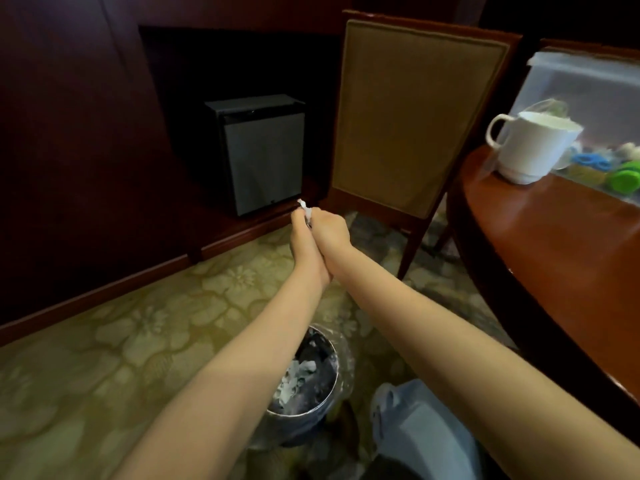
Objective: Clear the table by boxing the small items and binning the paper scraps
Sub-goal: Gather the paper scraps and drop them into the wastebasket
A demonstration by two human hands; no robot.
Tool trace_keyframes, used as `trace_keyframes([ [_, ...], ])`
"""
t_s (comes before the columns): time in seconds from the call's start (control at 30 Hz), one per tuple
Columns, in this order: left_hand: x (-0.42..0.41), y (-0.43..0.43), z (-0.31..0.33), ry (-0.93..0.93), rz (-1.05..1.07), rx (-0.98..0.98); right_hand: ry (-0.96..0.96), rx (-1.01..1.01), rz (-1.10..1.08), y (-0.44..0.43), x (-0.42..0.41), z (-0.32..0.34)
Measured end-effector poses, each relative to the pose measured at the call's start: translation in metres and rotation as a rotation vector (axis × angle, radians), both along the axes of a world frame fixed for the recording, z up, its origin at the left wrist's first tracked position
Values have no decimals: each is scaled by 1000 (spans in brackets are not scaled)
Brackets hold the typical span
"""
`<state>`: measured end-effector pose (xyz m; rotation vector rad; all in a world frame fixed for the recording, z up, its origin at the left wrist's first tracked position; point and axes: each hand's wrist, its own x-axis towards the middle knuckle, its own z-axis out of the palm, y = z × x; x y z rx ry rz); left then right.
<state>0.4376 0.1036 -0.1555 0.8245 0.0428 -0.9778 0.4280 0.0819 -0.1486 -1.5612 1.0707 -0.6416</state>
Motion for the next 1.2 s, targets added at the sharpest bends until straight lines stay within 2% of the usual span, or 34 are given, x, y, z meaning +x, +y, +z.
trace_keyframes([
  [0.33,27,15,-102,-42,88,298,-3,231,28,8,25,-114],
  [0.5,33,14,-151,-67,35,340,-11,319,-33,11,27,-152],
  [0.8,35,1,-203,-22,117,489,35,489,-169,3,29,-209],
  [0.93,27,0,-219,147,212,512,96,524,-185,3,21,-219],
  [1.03,19,1,-231,278,206,488,188,604,-166,-7,11,-227],
  [1.2,16,1,-232,410,262,477,292,704,-144,-10,9,-242],
])
